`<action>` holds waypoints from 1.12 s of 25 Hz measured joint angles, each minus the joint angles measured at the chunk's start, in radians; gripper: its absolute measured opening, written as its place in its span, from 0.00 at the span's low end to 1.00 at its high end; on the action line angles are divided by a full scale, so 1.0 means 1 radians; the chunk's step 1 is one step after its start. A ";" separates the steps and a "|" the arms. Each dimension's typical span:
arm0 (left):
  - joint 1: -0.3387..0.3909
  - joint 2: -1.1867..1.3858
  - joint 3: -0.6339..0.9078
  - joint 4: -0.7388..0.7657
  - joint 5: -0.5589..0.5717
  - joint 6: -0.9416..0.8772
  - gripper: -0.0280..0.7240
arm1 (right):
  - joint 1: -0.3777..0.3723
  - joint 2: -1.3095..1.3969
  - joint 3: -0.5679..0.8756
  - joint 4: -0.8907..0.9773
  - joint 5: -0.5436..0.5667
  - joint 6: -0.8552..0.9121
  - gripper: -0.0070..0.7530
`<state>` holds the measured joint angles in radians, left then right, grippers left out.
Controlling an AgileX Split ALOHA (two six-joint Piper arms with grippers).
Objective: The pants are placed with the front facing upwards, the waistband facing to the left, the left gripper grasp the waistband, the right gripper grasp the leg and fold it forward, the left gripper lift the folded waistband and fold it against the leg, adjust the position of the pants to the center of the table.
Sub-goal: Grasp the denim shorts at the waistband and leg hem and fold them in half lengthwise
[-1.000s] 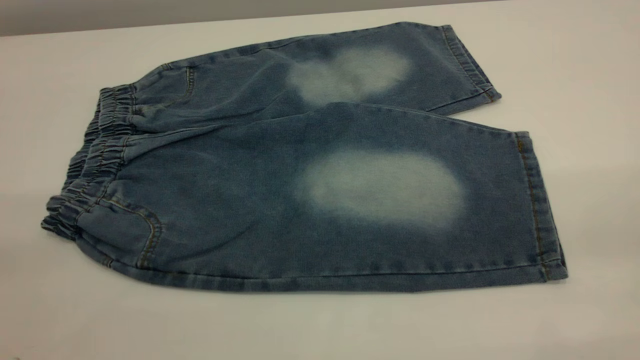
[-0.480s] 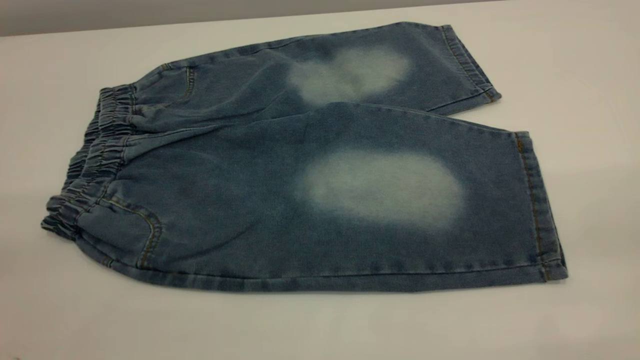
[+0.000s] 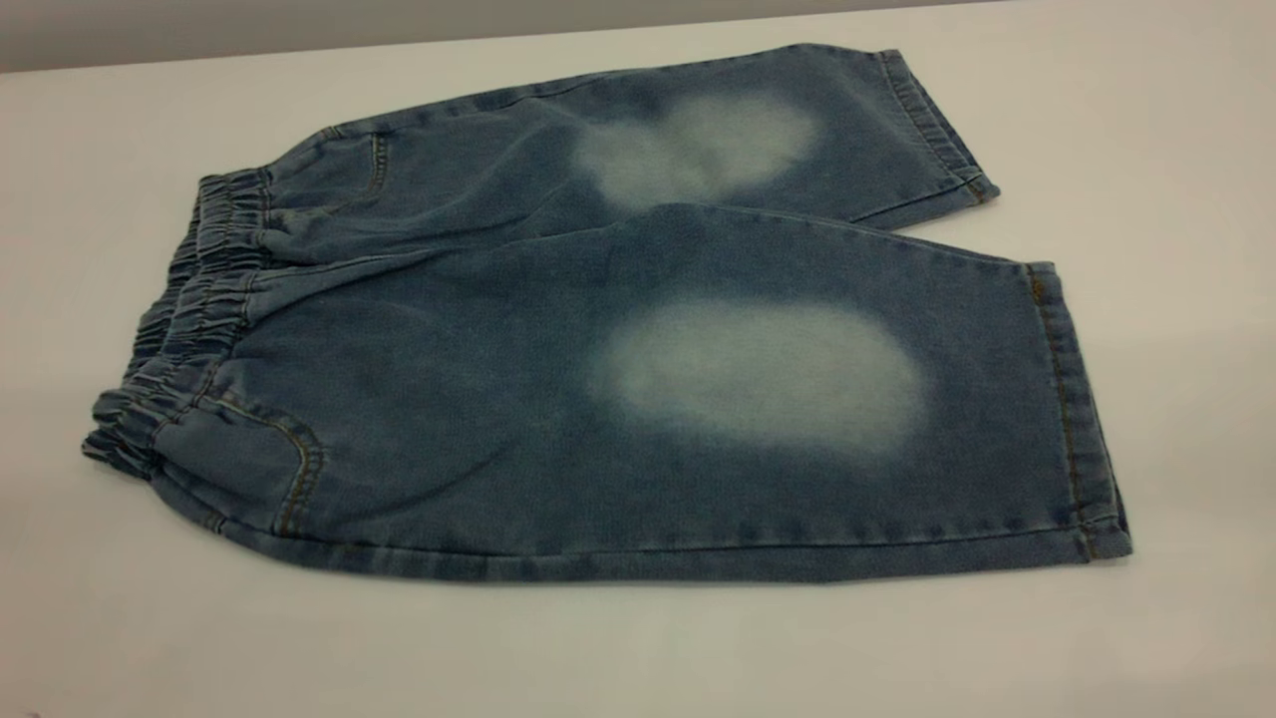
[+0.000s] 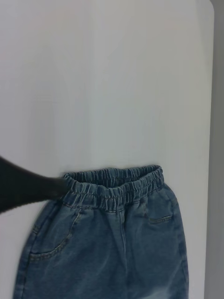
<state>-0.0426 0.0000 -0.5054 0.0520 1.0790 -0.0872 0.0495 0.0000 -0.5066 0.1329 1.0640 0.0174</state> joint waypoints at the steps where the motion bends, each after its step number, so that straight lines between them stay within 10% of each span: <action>1: 0.000 0.000 0.000 0.000 0.000 0.000 0.73 | 0.000 0.000 0.000 0.000 0.000 0.000 0.64; 28: 0.000 0.009 -0.013 0.000 -0.011 -0.013 0.73 | 0.000 0.000 -0.001 0.003 -0.014 0.002 0.64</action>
<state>-0.0426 0.0087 -0.5180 0.0520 1.0679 -0.1006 0.0495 0.0000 -0.5077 0.1355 1.0498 0.0196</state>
